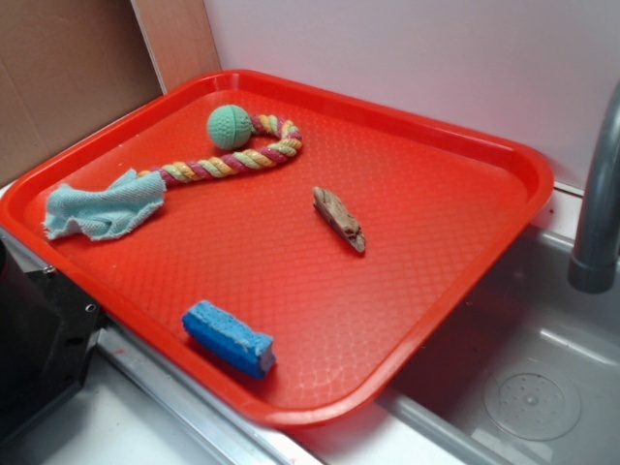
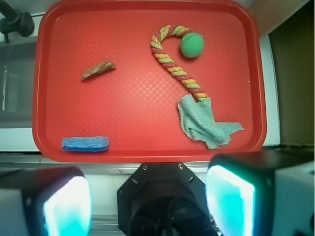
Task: Grab the wood chip.
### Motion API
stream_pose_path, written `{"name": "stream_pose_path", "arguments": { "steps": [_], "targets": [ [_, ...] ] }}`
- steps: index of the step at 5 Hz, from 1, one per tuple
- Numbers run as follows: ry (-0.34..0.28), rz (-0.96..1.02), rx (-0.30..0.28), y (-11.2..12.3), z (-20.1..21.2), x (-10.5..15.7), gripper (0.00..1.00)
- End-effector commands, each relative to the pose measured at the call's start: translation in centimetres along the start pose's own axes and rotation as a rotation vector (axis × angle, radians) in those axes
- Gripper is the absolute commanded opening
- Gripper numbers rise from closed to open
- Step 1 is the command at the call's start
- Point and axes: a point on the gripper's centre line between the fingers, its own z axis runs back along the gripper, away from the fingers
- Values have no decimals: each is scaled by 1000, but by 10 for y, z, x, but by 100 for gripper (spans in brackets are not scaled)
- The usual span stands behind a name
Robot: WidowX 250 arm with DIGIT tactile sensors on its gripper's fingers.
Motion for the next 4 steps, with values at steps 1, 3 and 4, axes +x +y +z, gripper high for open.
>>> {"name": "stream_pose_path", "arguments": {
  "steps": [1,3,4],
  "targets": [
    [0,0,0,0,0,0,100],
    [-71,-301,20,-17,-15,30,100],
    [-153,-541,-97,-27,-29,43,100]
  ]
}}
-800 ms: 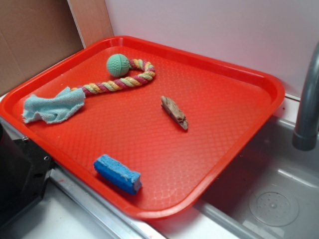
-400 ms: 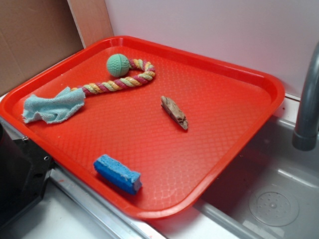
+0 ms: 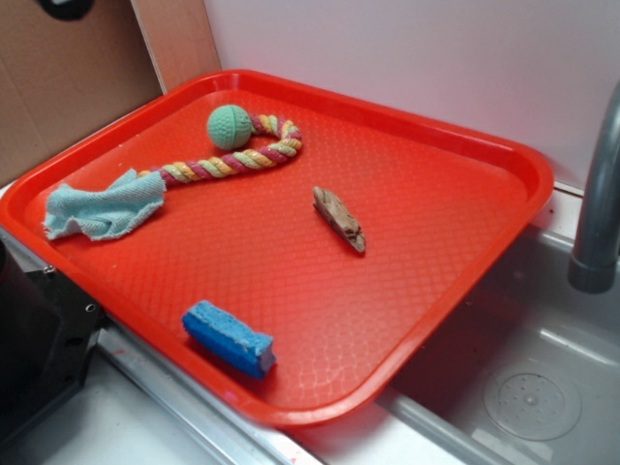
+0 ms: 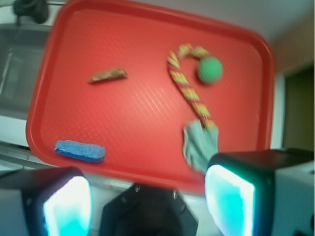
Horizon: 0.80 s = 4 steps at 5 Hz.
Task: Grab the wood chip.
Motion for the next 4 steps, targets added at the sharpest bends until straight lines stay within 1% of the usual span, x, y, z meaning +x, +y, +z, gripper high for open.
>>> {"name": "stream_pose_path", "arguments": {
  "steps": [1,2,3,4],
  "targets": [
    [-188,-476,-167,-14,-23,32,100],
    [-183,-644,-171,-13,-43,50,100],
    [-184,-762,-186,-10,-70,69,100],
    [-181,-867,-225,-10,-92,81,100]
  ]
}}
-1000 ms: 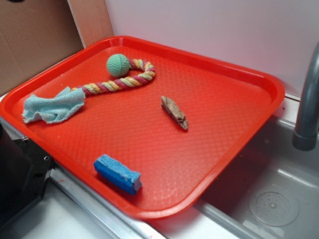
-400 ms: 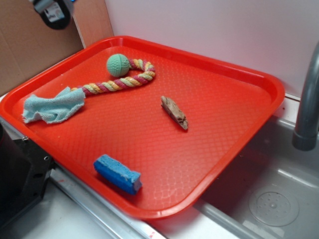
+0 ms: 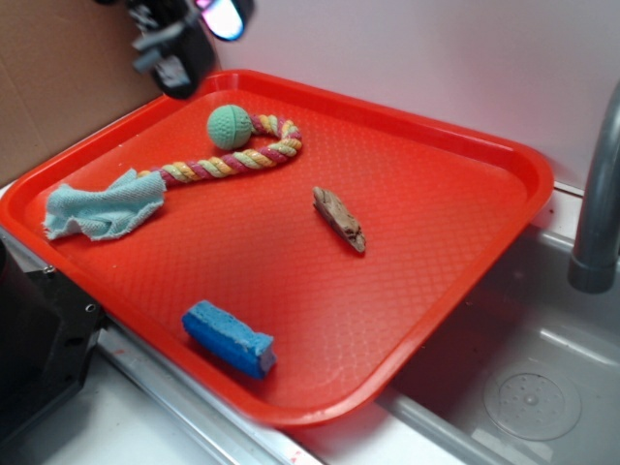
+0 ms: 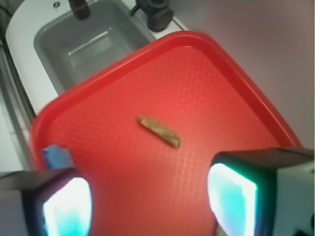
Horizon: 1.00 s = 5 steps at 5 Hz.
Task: Grab the wood chip.
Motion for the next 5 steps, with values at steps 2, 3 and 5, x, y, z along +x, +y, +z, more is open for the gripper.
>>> {"name": "stream_pose_path", "arguments": {
  "steps": [2,3,5],
  "targets": [
    [41,-173,-22,15,-56,10,100],
    [80,-201,-34,18,-84,10,100],
    [144,-273,-34,16,-126,10,100]
  ]
}}
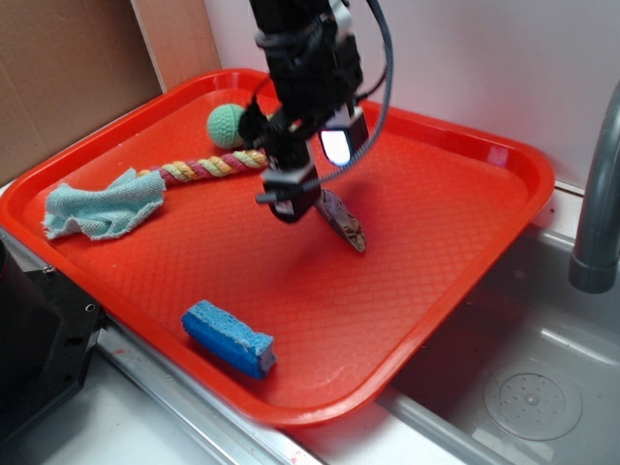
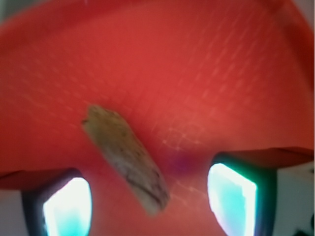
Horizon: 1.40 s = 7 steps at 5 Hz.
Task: Grab the wood chip.
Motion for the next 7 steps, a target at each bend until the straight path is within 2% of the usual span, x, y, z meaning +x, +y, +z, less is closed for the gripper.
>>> {"name": "stream_pose_path", "arguments": {
  "steps": [1,2,5,6,7],
  "targets": [
    [11,-95,51,-10,-15,11,100],
    [-16,-97,45,-12,-13,9,0],
    [-12,-33,53,-8,-10,4,0],
    [-17,51,122,-7,10,-9,0],
    [-30,270,133,-2,40,-21,0]
  ]
}}
